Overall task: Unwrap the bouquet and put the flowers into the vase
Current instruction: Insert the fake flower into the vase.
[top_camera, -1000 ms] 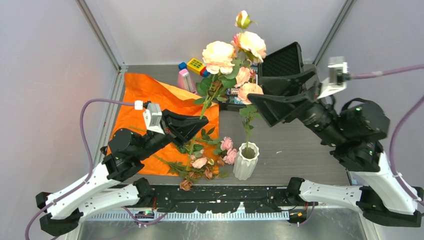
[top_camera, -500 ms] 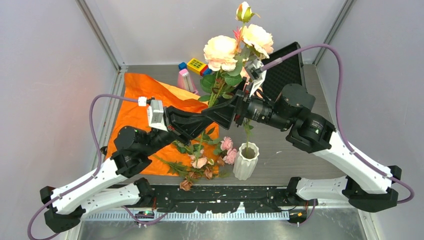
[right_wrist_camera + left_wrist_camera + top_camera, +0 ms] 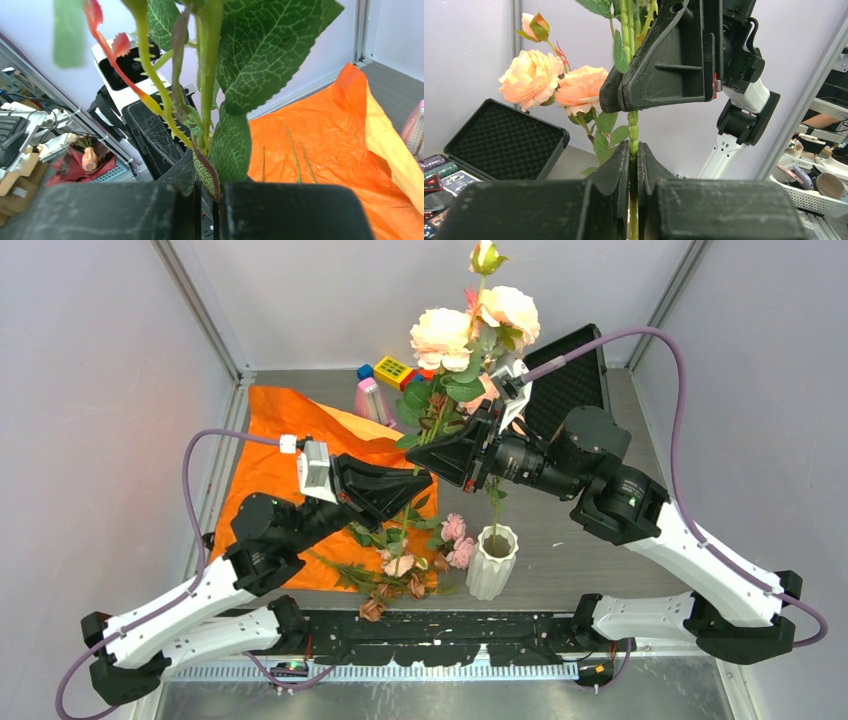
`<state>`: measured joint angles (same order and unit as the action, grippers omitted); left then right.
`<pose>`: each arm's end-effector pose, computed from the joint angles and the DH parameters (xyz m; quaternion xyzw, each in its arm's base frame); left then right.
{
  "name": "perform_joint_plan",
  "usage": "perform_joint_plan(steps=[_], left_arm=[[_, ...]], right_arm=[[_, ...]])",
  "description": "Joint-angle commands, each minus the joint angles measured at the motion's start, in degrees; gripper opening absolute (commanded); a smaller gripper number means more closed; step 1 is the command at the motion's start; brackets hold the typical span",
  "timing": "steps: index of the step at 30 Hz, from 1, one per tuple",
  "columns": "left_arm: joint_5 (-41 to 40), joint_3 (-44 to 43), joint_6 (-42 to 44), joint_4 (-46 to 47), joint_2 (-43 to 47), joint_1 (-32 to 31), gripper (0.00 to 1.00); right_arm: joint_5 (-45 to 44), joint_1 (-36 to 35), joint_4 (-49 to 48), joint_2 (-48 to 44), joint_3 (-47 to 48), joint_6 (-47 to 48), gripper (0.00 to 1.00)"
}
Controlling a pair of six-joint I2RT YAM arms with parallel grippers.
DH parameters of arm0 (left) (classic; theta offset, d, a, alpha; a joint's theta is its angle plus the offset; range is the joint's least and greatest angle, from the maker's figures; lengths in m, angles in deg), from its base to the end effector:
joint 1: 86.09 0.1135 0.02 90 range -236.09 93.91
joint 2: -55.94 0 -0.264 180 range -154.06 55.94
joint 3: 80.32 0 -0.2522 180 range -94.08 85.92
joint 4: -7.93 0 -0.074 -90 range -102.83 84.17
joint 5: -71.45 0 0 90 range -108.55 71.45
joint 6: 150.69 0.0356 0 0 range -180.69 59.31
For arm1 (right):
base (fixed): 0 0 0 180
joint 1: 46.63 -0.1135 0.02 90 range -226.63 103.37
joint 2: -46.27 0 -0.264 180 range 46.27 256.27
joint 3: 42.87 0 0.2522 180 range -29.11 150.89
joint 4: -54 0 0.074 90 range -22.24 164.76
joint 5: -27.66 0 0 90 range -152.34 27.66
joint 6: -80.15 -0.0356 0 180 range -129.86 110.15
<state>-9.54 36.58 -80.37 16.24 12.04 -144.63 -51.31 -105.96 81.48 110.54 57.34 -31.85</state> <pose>0.0812 -0.1435 0.4299 0.2353 0.4653 -0.5693 0.6356 0.1050 0.1904 0.5154 -0.2770 0.5925 0.5388 0.5309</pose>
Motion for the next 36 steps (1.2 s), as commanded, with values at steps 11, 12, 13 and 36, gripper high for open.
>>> perform_joint_plan(steps=[11, 12, 13, 36], left_arm=[[-5.25, -6.19, 15.16, -21.25, -0.66, 0.33, 0.89], [-3.96, -7.17, 16.66, -24.00, -1.23, 0.63, 0.90], [-2.99, -8.41, 17.63, -26.57, -1.86, 1.14, 0.91], [21.61, -13.34, 13.35, -38.21, -8.73, 27.24, 0.96]], right_arm=[[2.88, -0.08, 11.28, -1.99, 9.45, 13.20, 0.00], [1.90, -0.08, 12.49, -2.07, 10.69, 14.04, 0.00], [1.24, -0.08, 14.81, -2.10, 11.20, 15.53, 0.00], [-13.03, -0.08, 27.20, -7.52, 16.79, 21.65, 0.00]])
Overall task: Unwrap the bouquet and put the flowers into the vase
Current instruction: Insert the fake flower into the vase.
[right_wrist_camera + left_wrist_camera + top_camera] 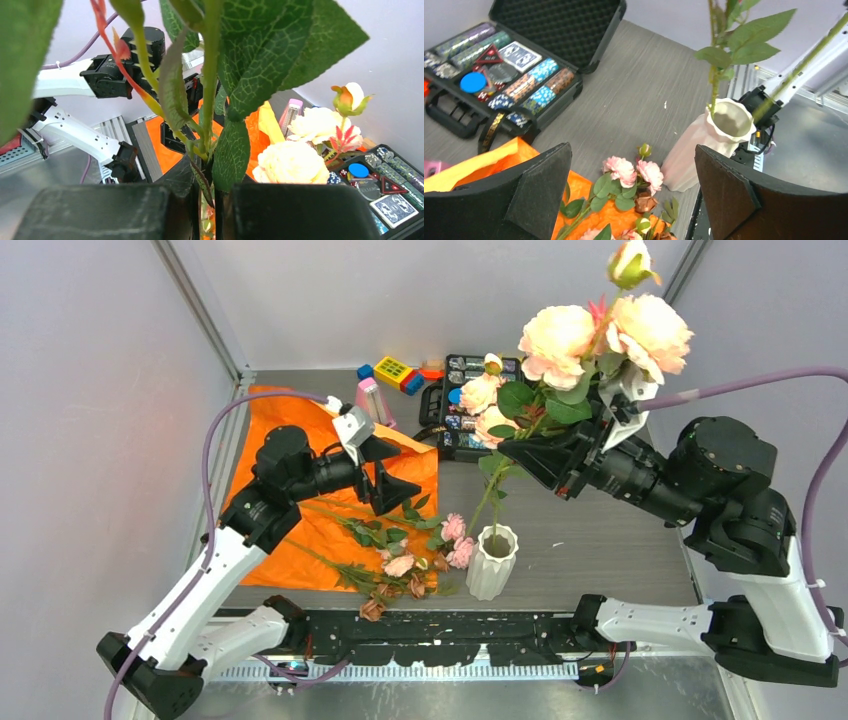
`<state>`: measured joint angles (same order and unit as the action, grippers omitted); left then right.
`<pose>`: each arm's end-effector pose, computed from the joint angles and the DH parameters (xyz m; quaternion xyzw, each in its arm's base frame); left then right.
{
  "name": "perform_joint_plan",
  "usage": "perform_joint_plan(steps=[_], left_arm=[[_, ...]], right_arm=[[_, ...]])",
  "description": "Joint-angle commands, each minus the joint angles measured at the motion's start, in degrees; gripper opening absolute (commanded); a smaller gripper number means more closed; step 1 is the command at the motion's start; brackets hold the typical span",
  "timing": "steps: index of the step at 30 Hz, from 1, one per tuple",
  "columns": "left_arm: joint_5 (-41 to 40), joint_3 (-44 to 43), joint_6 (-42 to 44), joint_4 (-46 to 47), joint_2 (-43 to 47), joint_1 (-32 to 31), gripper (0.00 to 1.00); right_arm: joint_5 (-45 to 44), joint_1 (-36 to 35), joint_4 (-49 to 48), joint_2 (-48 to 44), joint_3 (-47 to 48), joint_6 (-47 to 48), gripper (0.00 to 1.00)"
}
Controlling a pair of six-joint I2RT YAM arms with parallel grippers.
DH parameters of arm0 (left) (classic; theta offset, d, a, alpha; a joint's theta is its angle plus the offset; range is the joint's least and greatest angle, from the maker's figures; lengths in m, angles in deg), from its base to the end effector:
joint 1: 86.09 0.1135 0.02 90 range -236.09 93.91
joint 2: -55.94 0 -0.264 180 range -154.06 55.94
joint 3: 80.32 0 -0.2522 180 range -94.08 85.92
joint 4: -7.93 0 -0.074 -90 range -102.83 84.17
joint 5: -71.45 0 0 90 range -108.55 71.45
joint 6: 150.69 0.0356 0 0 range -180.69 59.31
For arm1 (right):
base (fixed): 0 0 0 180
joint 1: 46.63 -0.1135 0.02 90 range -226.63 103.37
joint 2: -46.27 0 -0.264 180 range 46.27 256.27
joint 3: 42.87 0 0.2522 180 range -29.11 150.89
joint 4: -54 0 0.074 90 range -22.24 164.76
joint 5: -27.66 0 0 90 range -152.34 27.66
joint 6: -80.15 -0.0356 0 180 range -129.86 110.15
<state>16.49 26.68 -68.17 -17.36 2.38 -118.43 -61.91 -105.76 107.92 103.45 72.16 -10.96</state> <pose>0.1611 -0.1262 0.3993 0.3494 0.6478 -0.4277 0.5247 0.0616 0.1035 0.5564 -0.3334 0.5955 0.3690 0.6310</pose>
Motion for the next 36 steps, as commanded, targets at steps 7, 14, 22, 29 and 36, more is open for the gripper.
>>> perform_joint_plan(steps=[7, 14, 22, 29, 36], left_arm=[[-14.35, -1.61, -3.89, -7.00, 0.41, 11.39, 1.00], [-13.50, 2.10, -9.24, -4.82, -2.81, 19.27, 1.00], [-12.92, 4.18, -10.88, -3.07, -2.19, 22.93, 1.00], [-14.30, 4.62, -9.61, -3.32, -1.08, 22.93, 1.00], [-14.73, 5.23, -9.00, -3.24, -0.06, 22.93, 1.00]], right_arm=[[-4.84, -0.27, 3.71, -0.76, 4.43, 2.65, 0.00], [-6.82, -0.28, 7.62, -0.17, 6.48, 3.41, 0.00], [-7.83, -0.28, 10.07, 0.07, 5.85, 3.37, 0.00], [-9.11, -0.28, 8.04, -1.89, 0.79, 1.92, 0.00], [-9.42, -0.28, 4.24, -2.98, -6.58, -1.01, 0.00]])
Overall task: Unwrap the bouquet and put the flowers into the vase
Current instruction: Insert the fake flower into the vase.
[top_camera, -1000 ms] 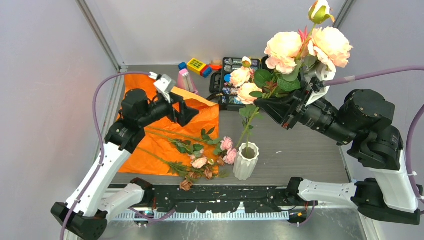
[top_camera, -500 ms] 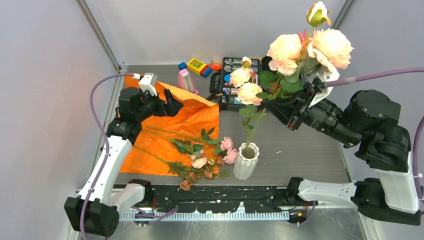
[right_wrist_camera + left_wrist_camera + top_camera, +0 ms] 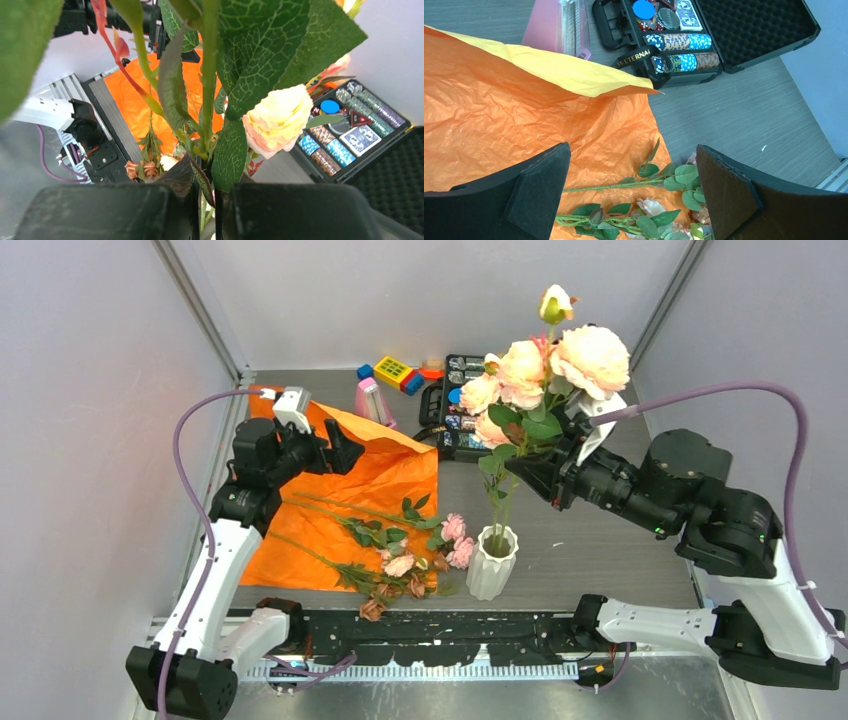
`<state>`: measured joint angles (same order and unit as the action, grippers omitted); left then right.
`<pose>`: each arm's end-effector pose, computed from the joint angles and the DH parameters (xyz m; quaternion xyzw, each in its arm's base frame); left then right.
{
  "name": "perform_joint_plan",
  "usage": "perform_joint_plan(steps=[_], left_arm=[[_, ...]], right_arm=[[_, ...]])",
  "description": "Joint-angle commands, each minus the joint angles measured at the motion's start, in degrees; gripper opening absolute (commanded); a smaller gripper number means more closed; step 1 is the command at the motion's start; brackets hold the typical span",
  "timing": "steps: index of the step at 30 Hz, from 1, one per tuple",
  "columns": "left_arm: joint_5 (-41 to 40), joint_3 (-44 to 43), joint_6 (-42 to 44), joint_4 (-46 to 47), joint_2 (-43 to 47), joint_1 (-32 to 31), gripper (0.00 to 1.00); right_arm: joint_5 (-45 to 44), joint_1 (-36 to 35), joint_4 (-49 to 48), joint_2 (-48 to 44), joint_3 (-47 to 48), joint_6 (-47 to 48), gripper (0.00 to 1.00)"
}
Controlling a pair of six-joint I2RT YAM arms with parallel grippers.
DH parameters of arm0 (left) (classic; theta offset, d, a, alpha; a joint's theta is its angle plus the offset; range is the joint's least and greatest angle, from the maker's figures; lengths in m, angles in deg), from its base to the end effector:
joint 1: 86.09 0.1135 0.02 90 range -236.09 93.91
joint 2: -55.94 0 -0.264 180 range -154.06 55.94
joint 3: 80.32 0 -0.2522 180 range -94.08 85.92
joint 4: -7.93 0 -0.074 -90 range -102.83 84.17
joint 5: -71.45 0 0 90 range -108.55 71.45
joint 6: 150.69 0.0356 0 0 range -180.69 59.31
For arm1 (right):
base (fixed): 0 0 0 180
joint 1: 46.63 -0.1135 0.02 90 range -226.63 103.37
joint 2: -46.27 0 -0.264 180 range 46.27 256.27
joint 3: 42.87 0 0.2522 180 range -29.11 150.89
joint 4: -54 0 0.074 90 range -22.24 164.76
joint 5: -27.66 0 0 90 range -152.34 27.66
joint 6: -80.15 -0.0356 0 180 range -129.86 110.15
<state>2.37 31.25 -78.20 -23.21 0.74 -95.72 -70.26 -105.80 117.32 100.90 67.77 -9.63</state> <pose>0.2117 -0.0488 0.3550 0.0519 0.8006 -0.2785 0.5280 0.0639 0.0976 0.5240 -0.3314 0.6732 0.2791 0.5992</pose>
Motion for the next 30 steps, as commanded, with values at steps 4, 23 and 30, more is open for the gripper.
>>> perform_joint_plan(steps=[4, 23, 30], left_arm=[[-0.79, 0.78, 1.34, 2.62, 1.91, 0.22, 1.00], [-0.01, 0.98, 1.44, 2.97, 1.36, 1.67, 1.00], [-0.01, 1.20, 1.27, 3.06, 0.74, 2.22, 1.00]], right_arm=[[-1.53, -0.18, -7.25, -1.62, -6.24, -4.00, 0.00], [1.12, -0.23, -7.84, -8.36, -21.89, -11.38, 0.00], [0.20, -0.24, -8.45, -10.08, -27.11, -12.61, 0.00]])
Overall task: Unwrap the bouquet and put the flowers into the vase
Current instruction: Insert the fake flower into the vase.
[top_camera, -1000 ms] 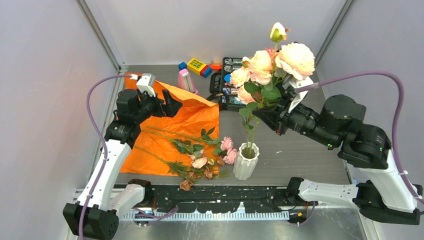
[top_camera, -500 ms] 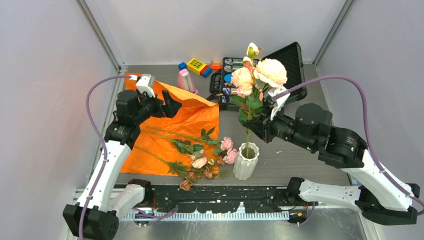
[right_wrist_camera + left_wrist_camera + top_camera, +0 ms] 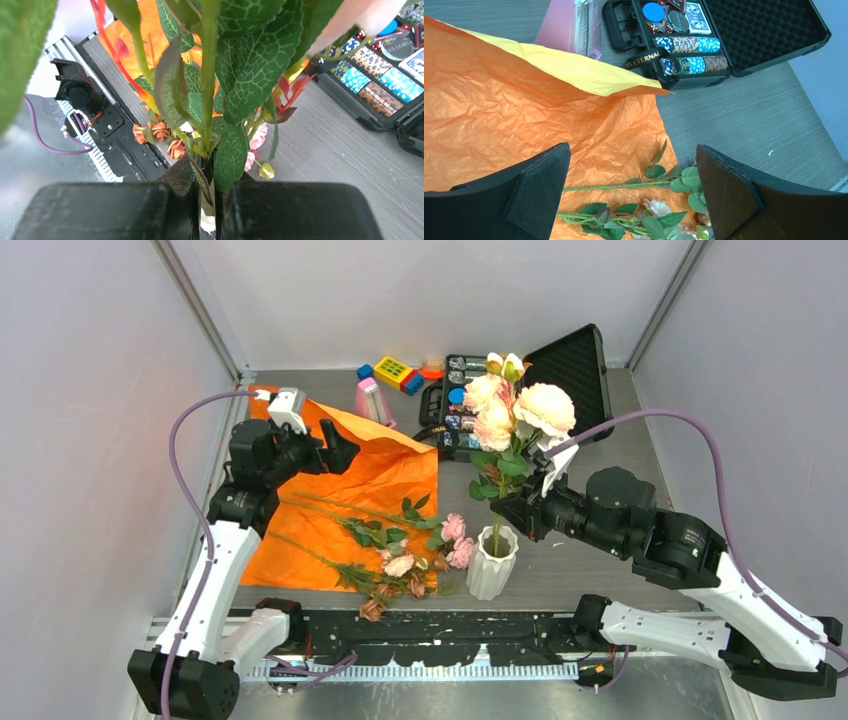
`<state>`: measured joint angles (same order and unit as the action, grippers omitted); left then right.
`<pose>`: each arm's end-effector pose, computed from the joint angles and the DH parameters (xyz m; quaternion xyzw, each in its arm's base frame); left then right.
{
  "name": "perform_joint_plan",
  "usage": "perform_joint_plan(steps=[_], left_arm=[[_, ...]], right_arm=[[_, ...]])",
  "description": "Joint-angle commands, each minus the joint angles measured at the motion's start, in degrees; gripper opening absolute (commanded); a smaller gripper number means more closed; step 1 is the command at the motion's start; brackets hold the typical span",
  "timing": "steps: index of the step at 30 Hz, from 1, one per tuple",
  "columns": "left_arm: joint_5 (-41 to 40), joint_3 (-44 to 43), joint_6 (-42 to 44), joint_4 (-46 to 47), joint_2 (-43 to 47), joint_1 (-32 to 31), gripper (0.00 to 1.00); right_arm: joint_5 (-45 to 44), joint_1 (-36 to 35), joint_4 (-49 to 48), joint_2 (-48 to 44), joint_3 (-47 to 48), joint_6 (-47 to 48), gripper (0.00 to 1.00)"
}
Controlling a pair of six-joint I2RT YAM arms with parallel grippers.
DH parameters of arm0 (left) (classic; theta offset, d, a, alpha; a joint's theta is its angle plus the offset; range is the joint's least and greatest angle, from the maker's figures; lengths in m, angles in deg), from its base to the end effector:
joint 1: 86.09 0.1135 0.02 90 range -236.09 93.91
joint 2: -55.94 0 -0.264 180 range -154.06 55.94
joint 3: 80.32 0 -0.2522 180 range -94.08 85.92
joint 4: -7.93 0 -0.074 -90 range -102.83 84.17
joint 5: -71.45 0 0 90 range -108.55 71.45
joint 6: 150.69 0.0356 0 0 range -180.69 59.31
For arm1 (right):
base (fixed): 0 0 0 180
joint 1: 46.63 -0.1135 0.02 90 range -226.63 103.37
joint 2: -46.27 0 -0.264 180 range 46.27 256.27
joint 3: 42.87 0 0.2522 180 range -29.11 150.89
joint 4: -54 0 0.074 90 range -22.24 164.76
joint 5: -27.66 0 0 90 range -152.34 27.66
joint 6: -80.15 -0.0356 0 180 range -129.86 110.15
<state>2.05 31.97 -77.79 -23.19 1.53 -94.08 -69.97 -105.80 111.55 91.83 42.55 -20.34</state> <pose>0.2101 -0.0421 0.3534 0.0419 0.8009 -0.2669 0.5343 0.0722 0.1117 0.4304 -0.2963 0.7502 0.2921 0.5139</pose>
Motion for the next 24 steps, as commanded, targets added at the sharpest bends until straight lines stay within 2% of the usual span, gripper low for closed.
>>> perform_joint_plan(steps=[1, 12, 24], left_arm=[[0.32, 0.44, 0.84, 3.04, -0.14, 0.65, 1.00], [0.32, 0.58, 0.71, 3.05, -0.26, 1.30, 1.00], [0.32, 0.66, 0.58, 3.08, -0.42, 1.61, 1.00]], right_arm=[[-0.36, -0.24, -2.71, -1.14, -2.23, -1.99, 0.00], [-1.18, -0.23, -2.45, -1.60, -6.14, -2.57, 0.14], [-0.74, -0.24, -0.73, -4.39, -6.29, -3.22, 0.38]])
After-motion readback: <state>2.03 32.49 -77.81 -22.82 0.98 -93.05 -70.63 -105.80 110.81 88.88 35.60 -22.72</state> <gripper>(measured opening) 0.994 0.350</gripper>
